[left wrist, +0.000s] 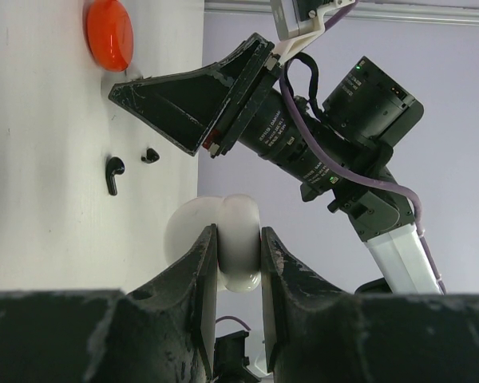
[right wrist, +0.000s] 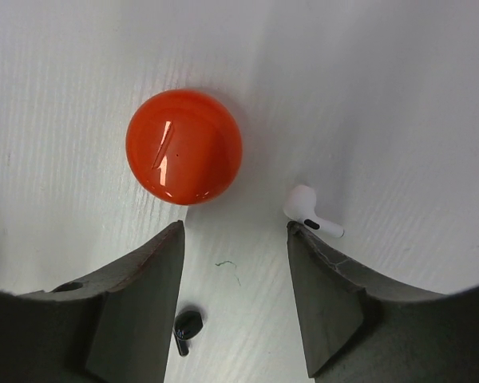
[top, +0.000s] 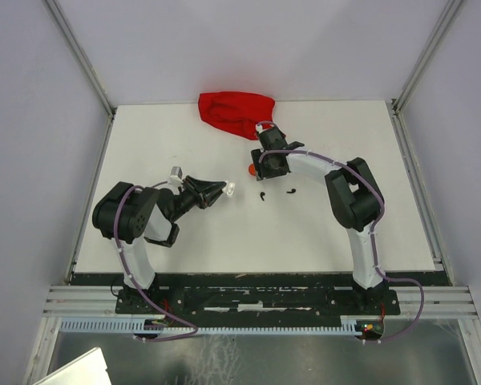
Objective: Insert the wireless bluetooth earbuds into the charging case
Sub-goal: Pick up the earbud from the center of the board.
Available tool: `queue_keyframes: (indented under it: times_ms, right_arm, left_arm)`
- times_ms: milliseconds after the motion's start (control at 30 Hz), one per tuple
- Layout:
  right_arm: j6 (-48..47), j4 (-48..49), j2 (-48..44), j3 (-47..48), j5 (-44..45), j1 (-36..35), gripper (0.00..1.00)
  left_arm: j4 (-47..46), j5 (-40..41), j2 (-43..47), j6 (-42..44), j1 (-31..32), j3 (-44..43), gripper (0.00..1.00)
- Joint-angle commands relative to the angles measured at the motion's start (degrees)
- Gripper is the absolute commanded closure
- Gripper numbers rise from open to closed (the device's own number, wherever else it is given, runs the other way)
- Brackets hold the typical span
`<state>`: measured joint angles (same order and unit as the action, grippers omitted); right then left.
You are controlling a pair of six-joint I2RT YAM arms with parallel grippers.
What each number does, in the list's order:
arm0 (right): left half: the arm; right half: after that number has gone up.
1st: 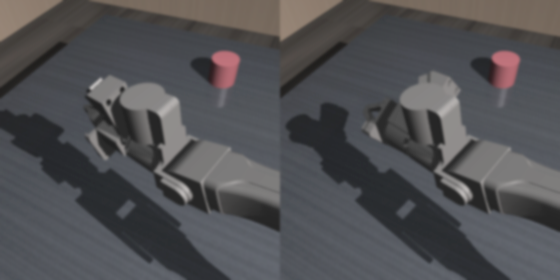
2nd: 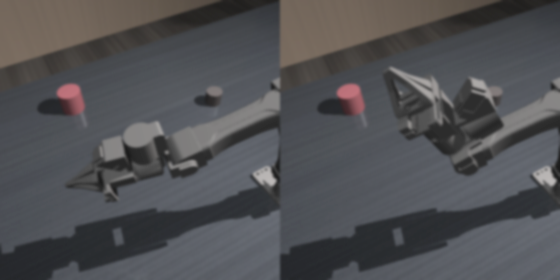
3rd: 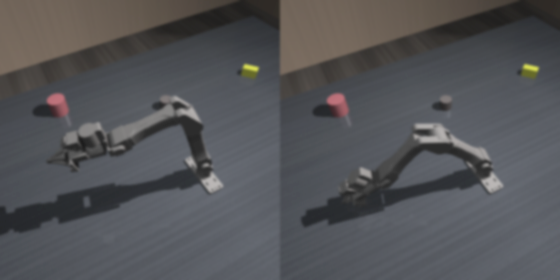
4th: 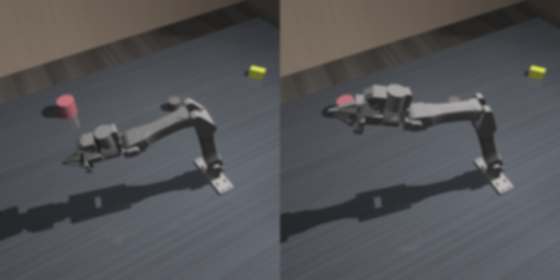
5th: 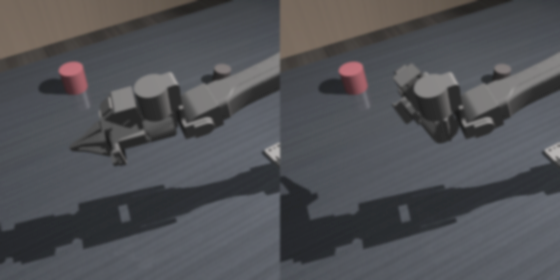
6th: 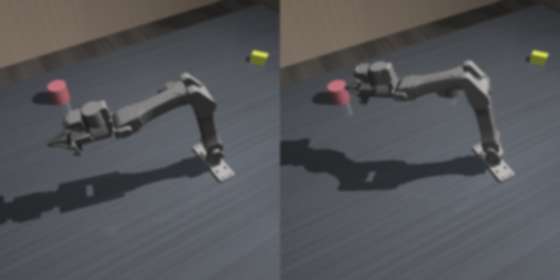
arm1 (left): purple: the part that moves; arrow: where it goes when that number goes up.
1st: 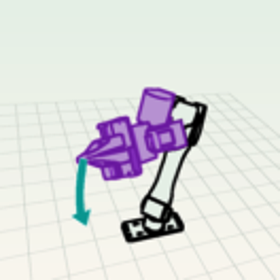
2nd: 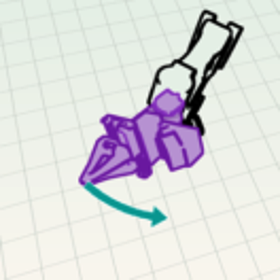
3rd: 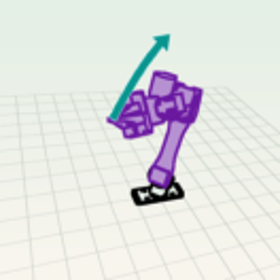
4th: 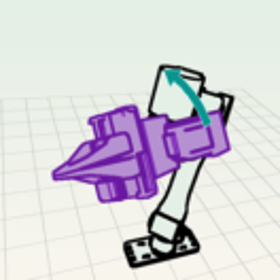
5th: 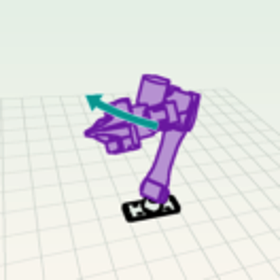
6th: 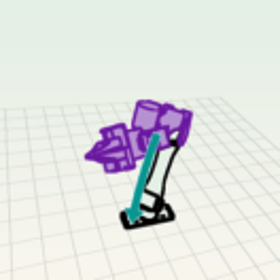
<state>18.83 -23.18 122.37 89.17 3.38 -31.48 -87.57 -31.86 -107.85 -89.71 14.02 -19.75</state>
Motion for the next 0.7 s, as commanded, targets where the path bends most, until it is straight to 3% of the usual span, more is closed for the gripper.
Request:
queue_keyframes:
  times_ms: [0, 500, 667]
  right_arm:
    - [0.51, 0.26, 1.59, 2.66, -0.95, -0.07, 0.38]
    - [0.04, -0.82, 4.44, 6.64, 0.4, 0.35, 0.38]
    - [-0.64, 4.35, 0.19, 1.83, -0.73, 0.29, 0.38]
  left_arm:
    - [-7.13, -1.19, 0.55, -1.25, -0.44, -0.82, 0.97]
    - [-7.18, -1.45, 0.42, -1.34, -0.72, -1.17, 0.97]
    - [-7.17, -1.45, 0.33, -1.26, -0.75, -1.16, 0.97]
